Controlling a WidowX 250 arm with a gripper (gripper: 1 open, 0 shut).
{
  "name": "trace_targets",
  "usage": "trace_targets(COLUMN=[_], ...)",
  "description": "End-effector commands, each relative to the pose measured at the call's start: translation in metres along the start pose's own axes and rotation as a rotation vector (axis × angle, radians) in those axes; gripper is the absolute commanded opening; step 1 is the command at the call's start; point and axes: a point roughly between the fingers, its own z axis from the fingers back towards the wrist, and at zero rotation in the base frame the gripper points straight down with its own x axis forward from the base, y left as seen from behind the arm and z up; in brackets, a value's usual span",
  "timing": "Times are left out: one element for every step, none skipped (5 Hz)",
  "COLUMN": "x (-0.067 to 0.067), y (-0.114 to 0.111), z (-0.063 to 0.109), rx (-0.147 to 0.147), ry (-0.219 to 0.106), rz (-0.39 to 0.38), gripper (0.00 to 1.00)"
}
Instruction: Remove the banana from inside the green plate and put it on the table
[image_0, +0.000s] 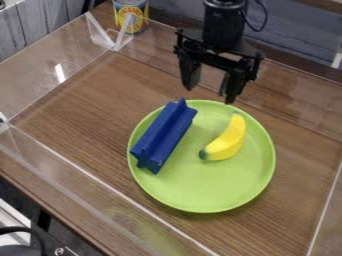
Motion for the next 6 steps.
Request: trace_targets(x=[0.005, 0.007, 0.007, 0.009, 0.009, 0.008], y=[-0.007, -0.013, -0.018, -0.022, -0.026, -0.028], z=[0.001, -0.008, -0.016, -0.026, -0.036, -0.044], rx=[-0.005, -0.009, -0.012, -0.018, -0.022, -0.026], ry=[-0.051, -0.067, -0.078, -0.087, -0.097, -0.107], rz=[0.002, 0.000, -0.002, -0.003, -0.001, -0.005], gripper=[1.00, 1.00, 1.00, 1.00, 1.00, 1.00])
